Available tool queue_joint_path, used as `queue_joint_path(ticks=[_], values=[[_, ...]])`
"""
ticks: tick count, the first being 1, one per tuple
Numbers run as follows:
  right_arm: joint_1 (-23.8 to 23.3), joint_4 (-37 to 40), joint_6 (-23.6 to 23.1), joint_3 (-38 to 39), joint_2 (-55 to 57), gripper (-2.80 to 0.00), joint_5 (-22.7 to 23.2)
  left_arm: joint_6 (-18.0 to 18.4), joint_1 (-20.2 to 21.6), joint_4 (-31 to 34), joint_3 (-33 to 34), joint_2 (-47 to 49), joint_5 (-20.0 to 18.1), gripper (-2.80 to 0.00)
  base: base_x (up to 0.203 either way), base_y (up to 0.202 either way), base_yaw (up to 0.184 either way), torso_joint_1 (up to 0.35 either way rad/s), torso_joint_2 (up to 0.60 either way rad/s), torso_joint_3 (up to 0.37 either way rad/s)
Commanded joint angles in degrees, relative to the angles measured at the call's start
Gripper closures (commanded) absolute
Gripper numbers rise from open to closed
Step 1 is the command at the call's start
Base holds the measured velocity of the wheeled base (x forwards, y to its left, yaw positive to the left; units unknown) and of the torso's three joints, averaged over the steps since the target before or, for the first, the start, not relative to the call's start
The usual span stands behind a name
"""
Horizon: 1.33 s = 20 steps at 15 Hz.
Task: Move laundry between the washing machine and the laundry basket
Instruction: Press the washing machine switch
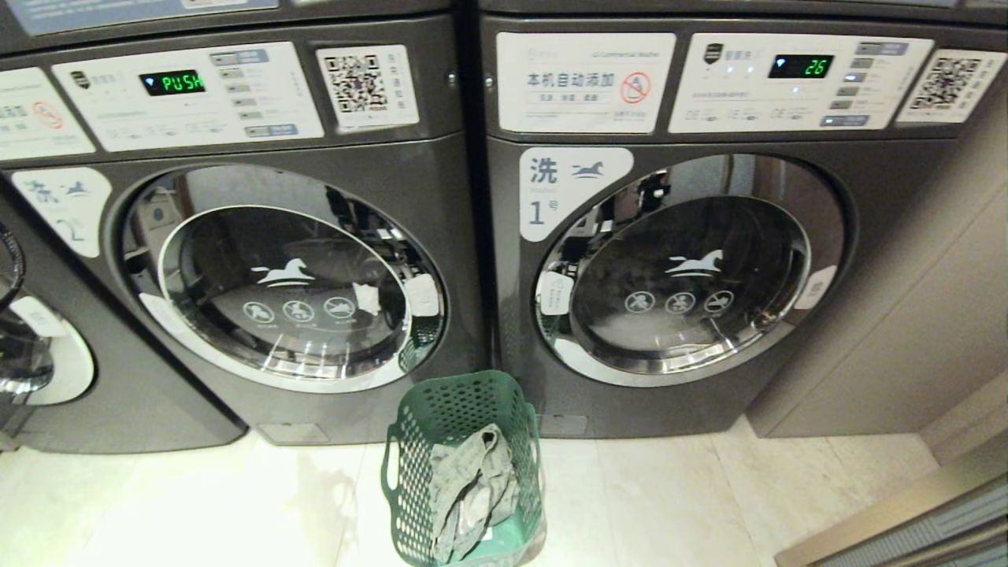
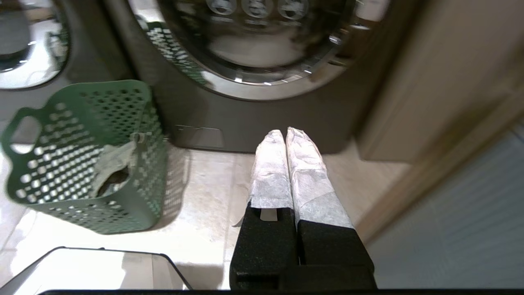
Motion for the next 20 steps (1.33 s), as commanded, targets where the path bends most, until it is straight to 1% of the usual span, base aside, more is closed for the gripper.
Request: queue_joint_path(ticks=[1, 4, 5, 8, 10, 12, 15, 16, 18, 19, 20], values=[[-0.01, 0.0, -0.02, 0.0, 0.0, 0.0, 0.02, -0.04, -0.23, -0.21, -0.33, 0.24, -3.16, 0.0, 0.001, -0.011, 0.176, 0.001, 0.0, 0.001], [-0.01, 0.0, -0.02, 0.0, 0.01, 0.0, 0.02, 0.07, -2.39, -0.04, -0.71, 0.97, -11.42, 0.0, 0.002, -0.01, 0.158, 0.002, 0.0, 0.002], [-0.01, 0.0, -0.02, 0.0, 0.05, 0.0, 0.02, 0.16, -3.71, 0.04, -1.15, 1.71, -12.56, 0.0, -0.001, -0.007, 0.095, 0.007, 0.0, -0.002], [-0.01, 0.0, -0.02, 0.0, 0.08, 0.0, 0.02, 0.18, -7.26, 0.14, -6.02, 5.02, -13.2, 0.0, 0.0, 0.0, 0.0, 0.0, 0.0, 0.0], [-0.01, 0.0, -0.02, 0.0, 0.07, 0.0, 0.02, 0.21, -11.75, 0.14, -10.57, 7.85, -13.8, 0.0, 0.0, 0.0, 0.0, 0.0, 0.0, 0.0], [-0.01, 0.0, -0.02, 0.0, 0.0, 0.0, 0.02, 0.3, -15.6, 0.18, -16.31, 11.58, -13.72, 0.0, 0.0, 0.0, 0.0, 0.0, 0.0, 0.0], [-0.01, 0.0, -0.02, 0.0, 0.01, 0.0, 0.02, 0.83, -18.75, 0.35, -25.84, 17.61, -13.06, 0.0, 0.0, 0.0, 0.0, 0.0, 0.0, 0.0], [-0.01, 0.0, -0.02, 0.0, 0.02, 0.0, 0.02, 0.95, -19.75, 0.26, -28.54, 20.18, -11.94, 0.0, 0.0, 0.0, 0.0, 0.0, 0.0, 0.0], [-0.01, 0.0, -0.02, 0.0, 0.0, 0.0, 0.02, 1.45, -22.61, 0.28, -31.71, 23.45, -8.49, 0.0, 0.0, 0.0, 0.0, 0.0, 0.0, 0.0], [-0.01, 0.0, -0.02, 0.0, 0.09, 0.0, 0.02, 2.24, -24.22, 0.43, -33.04, 24.24, -7.0, 0.0, 0.0, 0.0, 0.0, 0.0, 0.0, 0.0], [-0.01, 0.0, -0.02, 0.0, 0.0, 0.0, 0.02, 3.34, -24.74, 0.76, -33.39, 24.5, -5.95, 0.0, 0.0, 0.0, 0.0, 0.0, 0.0, 0.0]])
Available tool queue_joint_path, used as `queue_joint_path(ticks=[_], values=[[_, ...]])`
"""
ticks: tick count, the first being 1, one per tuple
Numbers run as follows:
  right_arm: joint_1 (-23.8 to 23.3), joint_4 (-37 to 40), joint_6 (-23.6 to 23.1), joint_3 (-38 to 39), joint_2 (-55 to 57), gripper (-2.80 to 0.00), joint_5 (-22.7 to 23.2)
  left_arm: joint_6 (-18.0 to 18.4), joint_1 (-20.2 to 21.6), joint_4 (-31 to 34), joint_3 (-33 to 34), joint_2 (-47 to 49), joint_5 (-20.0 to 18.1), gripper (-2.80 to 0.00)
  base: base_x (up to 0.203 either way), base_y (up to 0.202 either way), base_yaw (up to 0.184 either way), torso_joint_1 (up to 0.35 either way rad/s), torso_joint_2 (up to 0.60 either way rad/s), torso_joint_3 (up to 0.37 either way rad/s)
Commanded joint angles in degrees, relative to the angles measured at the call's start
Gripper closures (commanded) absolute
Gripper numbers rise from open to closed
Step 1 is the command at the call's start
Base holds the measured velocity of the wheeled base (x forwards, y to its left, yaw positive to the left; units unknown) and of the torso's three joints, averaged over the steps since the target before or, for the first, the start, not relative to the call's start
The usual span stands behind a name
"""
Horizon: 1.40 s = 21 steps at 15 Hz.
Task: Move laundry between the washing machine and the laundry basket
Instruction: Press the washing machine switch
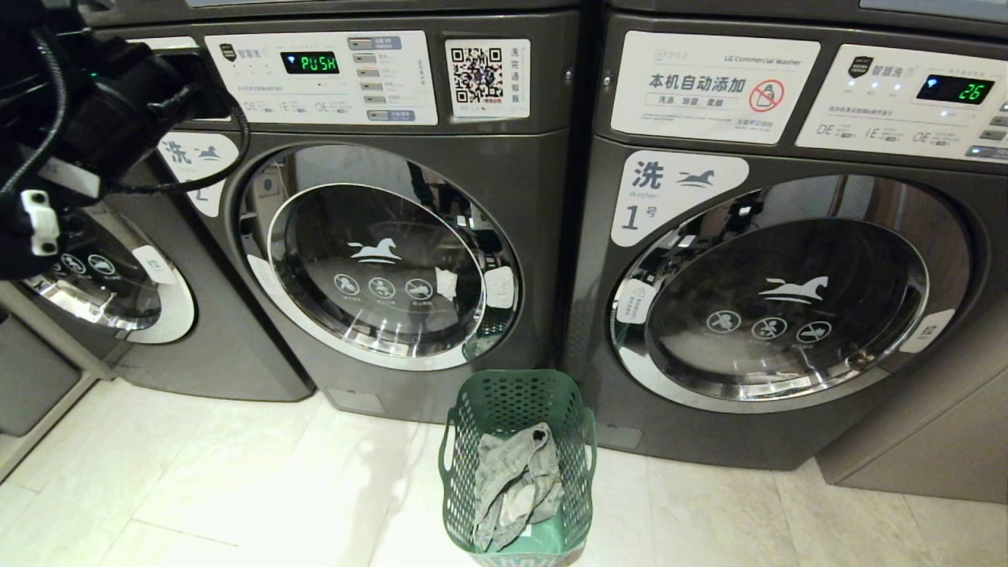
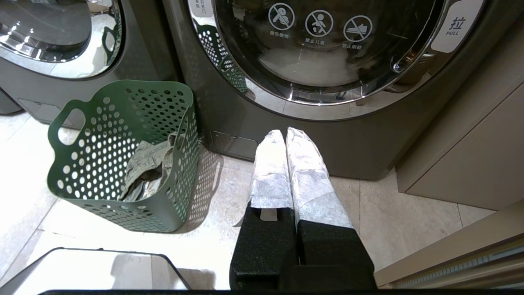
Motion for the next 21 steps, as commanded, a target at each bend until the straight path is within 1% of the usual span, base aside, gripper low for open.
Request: queue_joint_path(ticks=[1, 3, 4, 5, 6, 7, 9, 10, 11, 12, 13, 15, 18, 19, 20, 21], values=[[0.01, 0.0, -0.04, 0.0, 0.0, 0.0, 0.05, 1.91, -1.78, 0.72, -1.31, 2.39, 1.2, 0.0, 0.0, 0.0, 0.0, 0.0, 0.0, 0.0], [0.01, 0.0, -0.04, 0.0, 0.0, 0.0, 0.05, 2.26, -2.45, 5.33, -1.79, 1.21, 1.41, 0.0, 0.0, 0.0, 0.0, 0.0, 0.0, 0.0], [0.01, 0.0, -0.04, 0.0, 0.0, 0.0, 0.05, 2.5, -2.86, 9.02, -2.55, 0.22, 2.43, 0.0, 0.0, 0.0, 0.0, 0.0, 0.0, 0.0], [0.01, 0.0, -0.04, 0.0, 0.0, 0.0, 0.05, 3.19, -3.07, 12.43, -3.87, -0.21, 5.79, 0.0, 0.0, 0.0, 0.0, 0.0, 0.0, 0.0], [0.01, 0.0, -0.04, 0.0, 0.0, 0.0, 0.05, 3.57, -3.14, 14.34, -5.38, -0.26, 8.43, 0.0, 0.0, 0.0, 0.0, 0.0, 0.0, 0.0], [0.01, 0.0, -0.04, 0.0, 0.08, 0.0, 0.05, 4.18, -3.16, 15.04, -6.75, -0.06, 9.18, 0.0, 0.0, 0.0, 0.0, 0.0, 0.0, 0.0], [0.01, 0.0, -0.04, 0.0, 0.0, 0.0, 0.05, 7.92, -2.92, 15.24, -7.63, 0.23, 8.82, 0.0, 0.0, 0.0, 0.0, 0.0, 0.0, 0.0], [0.01, 0.0, -0.04, 0.0, 0.02, 0.0, 0.05, 8.12, -2.9, 15.23, -7.48, 0.33, 8.17, 0.0, 0.0, 0.0, 0.0, 0.0, 0.0, 0.0], [0.01, 0.0, -0.04, 0.0, 0.0, 0.0, 0.05, 7.56, -2.96, 14.23, -7.91, 0.65, 6.78, 0.0, 0.0, 0.0, 0.0, 0.0, 0.0, 0.0], [0.01, 0.0, -0.04, 0.0, 0.01, 0.0, 0.05, 6.05, -2.97, 13.51, -8.39, 0.92, 3.71, 0.0, 0.0, 0.0, 0.0, 0.0, 0.0, 0.0], [0.01, 0.0, -0.04, 0.0, 0.0, 0.0, 0.05, 4.42, -2.67, 13.09, -8.49, 1.01, -0.35, 0.0, 0.0, 0.0, 0.0, 0.0, 0.0, 0.0], [0.01, 0.0, -0.04, 0.0, 0.03, 0.0, 0.05, 1.4, -0.42, 11.29, -7.94, 1.07, -7.51, 0.0, 0.0, 0.0, 0.0, 0.0, 0.0, 0.0], [0.01, 0.0, -0.04, 0.0, 0.0, 0.0, 0.05, -0.96, 1.19, 5.25, -4.2, 1.21, -17.97, 0.0, 0.0, 0.0, 0.0, 0.0, 0.0, 0.0], [0.01, 0.0, -0.04, 0.0, 0.07, 0.0, 0.05, -1.22, 1.3, 4.66, -3.56, 1.53, -20.46, 0.0, 0.0, 0.0, 0.0, 0.0, 0.0, 0.0], [0.01, 0.0, -0.04, 0.0, 0.0, 0.0, 0.05, -1.33, 1.32, 4.45, -2.92, 1.71, -21.53, 0.0, 0.0, 0.0, 0.0, 0.0, 0.0, 0.0], [0.01, 0.0, -0.04, 0.0, 0.05, 0.0, 0.05, -1.17, 1.32, 4.47, -2.09, 1.72, -21.63, 0.0, 0.0, 0.0, 0.0, 0.0, 0.0, 0.0]])
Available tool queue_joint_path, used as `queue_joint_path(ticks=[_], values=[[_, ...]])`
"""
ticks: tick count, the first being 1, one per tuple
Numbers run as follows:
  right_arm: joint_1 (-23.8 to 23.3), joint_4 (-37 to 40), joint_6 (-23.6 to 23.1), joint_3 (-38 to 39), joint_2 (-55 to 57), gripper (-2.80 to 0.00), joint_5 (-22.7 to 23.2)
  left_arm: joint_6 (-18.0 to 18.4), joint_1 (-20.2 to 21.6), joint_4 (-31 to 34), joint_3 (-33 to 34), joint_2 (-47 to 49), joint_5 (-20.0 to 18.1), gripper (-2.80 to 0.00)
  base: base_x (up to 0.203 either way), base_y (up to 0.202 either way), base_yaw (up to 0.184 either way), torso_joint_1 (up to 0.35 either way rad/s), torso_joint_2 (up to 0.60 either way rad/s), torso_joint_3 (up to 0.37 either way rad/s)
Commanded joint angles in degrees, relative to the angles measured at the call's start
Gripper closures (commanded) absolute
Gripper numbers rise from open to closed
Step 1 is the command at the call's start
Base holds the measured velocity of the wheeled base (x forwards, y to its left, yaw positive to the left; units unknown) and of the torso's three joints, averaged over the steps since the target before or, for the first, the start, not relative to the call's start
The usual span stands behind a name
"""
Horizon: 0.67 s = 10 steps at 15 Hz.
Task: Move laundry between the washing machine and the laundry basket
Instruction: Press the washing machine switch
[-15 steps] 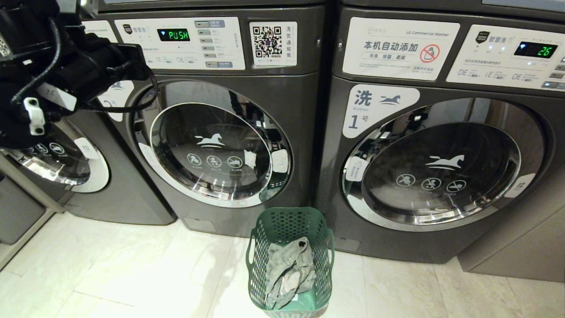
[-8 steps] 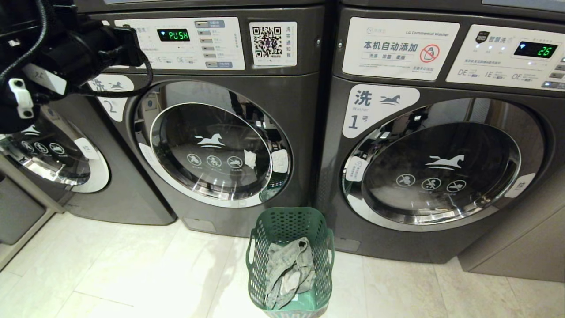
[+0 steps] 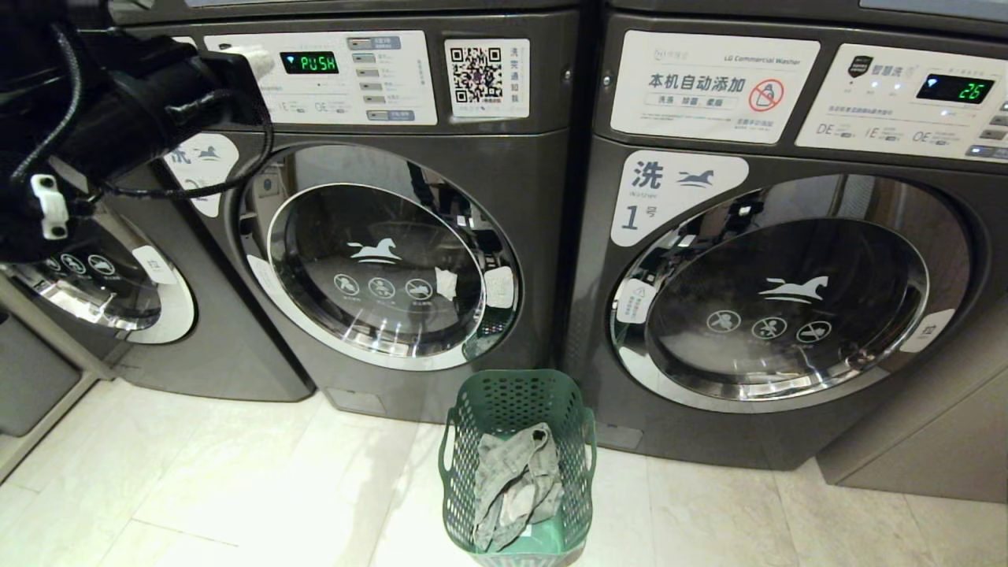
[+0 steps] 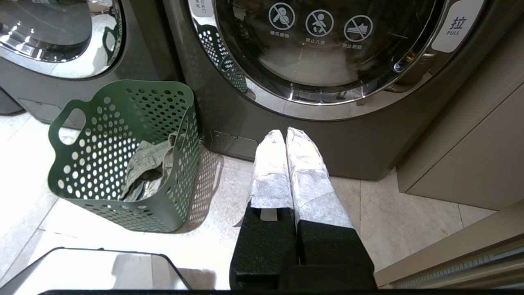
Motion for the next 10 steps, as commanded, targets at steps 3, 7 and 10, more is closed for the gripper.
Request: queue_joint_path(ticks=[3, 7, 10], values=[[0.01, 0.0, -0.03, 0.0, 0.0, 0.0, 0.04, 0.29, 0.16, -1.27, 2.36, 0.05, -0.06, 0.0, 0.0, 0.0, 0.0, 0.0, 0.0, 0.0], [0.01, 0.0, -0.03, 0.0, 0.0, 0.0, 0.04, -0.38, -0.09, -8.7, 2.41, 3.4, -0.28, 0.0, 0.0, 0.0, 0.0, 0.0, 0.0, 0.0], [0.01, 0.0, -0.03, 0.0, 0.0, 0.0, 0.04, -1.13, 0.06, -11.97, 2.06, 6.35, -0.75, 0.0, 0.0, 0.0, 0.0, 0.0, 0.0, 0.0]])
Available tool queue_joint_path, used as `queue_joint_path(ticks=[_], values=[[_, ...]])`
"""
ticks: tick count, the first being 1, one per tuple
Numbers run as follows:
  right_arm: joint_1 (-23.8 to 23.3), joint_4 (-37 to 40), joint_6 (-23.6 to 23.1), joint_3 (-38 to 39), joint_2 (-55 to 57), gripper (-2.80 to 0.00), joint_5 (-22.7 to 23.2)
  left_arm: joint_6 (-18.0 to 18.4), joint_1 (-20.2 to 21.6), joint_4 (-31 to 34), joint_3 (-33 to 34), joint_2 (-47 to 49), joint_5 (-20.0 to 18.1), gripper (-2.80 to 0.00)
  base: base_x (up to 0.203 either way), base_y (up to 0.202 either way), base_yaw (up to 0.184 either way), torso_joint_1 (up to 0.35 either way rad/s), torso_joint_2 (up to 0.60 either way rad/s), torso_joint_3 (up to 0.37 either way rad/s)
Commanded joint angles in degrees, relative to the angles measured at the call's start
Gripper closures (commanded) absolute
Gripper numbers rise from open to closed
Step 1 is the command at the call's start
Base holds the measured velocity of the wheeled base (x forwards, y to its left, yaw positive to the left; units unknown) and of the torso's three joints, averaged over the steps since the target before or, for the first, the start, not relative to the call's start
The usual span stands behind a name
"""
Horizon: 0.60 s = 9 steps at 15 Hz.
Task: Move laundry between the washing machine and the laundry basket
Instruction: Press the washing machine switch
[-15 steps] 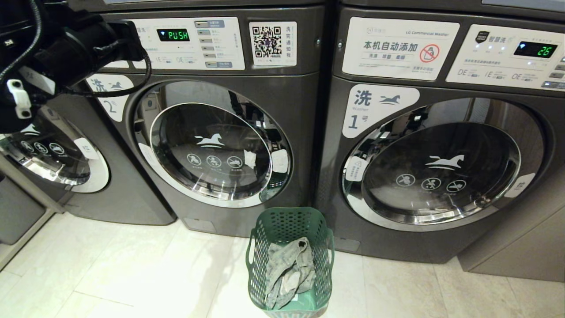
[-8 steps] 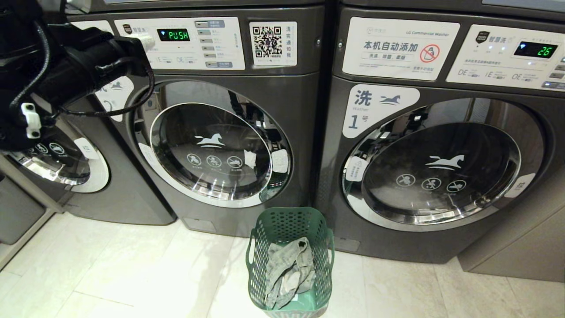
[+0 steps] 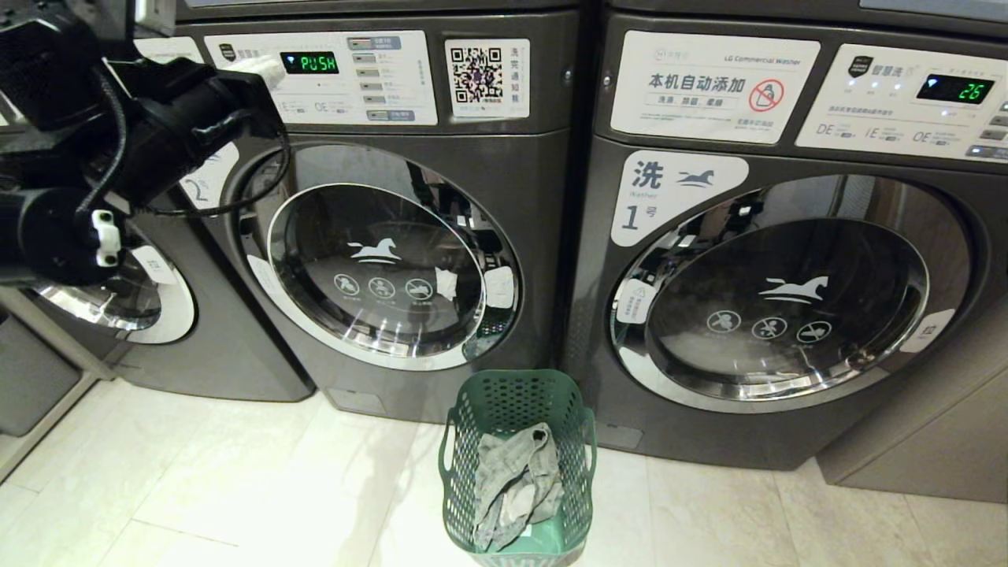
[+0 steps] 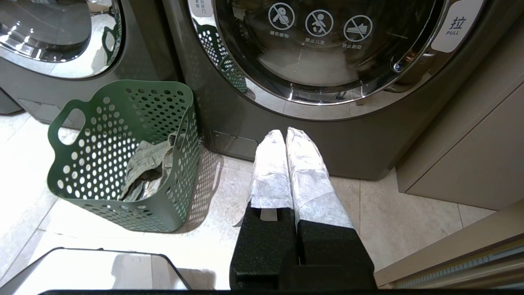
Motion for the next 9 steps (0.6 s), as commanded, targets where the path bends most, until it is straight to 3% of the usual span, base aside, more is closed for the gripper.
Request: queue_joint_path(ticks=[1, 4, 9], values=[[0.01, 0.0, -0.03, 0.0, 0.0, 0.0, 0.03, -0.21, 0.02, -1.66, -0.72, 2.76, -0.33, 0.0, 0.0, 0.0, 0.0, 0.0, 0.0, 0.0], [0.01, 0.0, -0.03, 0.0, 0.0, 0.0, 0.03, 0.1, -0.08, -4.47, -0.43, 3.06, -6.26, 0.0, 0.0, 0.0, 0.0, 0.0, 0.0, 0.0], [0.01, 0.0, -0.03, 0.0, 0.0, 0.0, 0.03, 0.24, -0.19, -5.68, -7.55, 9.87, -7.78, 0.0, 0.0, 0.0, 0.0, 0.0, 0.0, 0.0]])
